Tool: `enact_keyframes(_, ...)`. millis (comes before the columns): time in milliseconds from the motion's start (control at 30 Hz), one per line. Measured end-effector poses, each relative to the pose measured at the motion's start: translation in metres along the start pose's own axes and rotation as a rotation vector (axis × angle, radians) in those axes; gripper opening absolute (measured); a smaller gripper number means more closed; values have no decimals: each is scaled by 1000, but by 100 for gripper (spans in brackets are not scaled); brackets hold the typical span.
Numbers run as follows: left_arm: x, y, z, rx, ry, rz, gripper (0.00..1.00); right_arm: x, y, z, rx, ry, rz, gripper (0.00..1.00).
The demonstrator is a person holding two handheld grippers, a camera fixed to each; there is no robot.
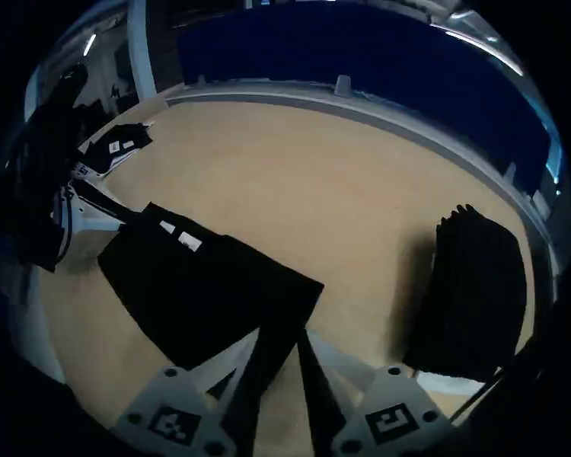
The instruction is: Fold towel
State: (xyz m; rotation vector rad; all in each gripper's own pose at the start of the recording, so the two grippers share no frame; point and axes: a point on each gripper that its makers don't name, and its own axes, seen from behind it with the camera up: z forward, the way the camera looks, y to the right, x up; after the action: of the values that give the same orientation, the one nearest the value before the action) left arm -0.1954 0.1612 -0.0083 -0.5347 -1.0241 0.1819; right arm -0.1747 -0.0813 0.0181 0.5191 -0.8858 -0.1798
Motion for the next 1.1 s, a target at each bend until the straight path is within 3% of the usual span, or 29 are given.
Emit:
enact_keyframes(33,2,-2,0,6,4,-2,38,1,1,1,-2,2,1,38)
enact_keyframes(433,15,-20,3,65,23,5,47,2,14,5,-49,12,-46,80)
enact_keyframes(500,17,-22,4,74,23,10,49,2,16,6,-55,15,-52,92)
enact_keyframes(567,18,-23,5,77,22,12,51,3,18,7,-65,19,-56,96)
enact_keyframes(1000,24,-32,6,91,41,17,63,25,47,9,-193,77,-98,99)
enact_keyframes(1100,27,-33,5,96,50,17,73,30,50,9,-212,84,-108,100)
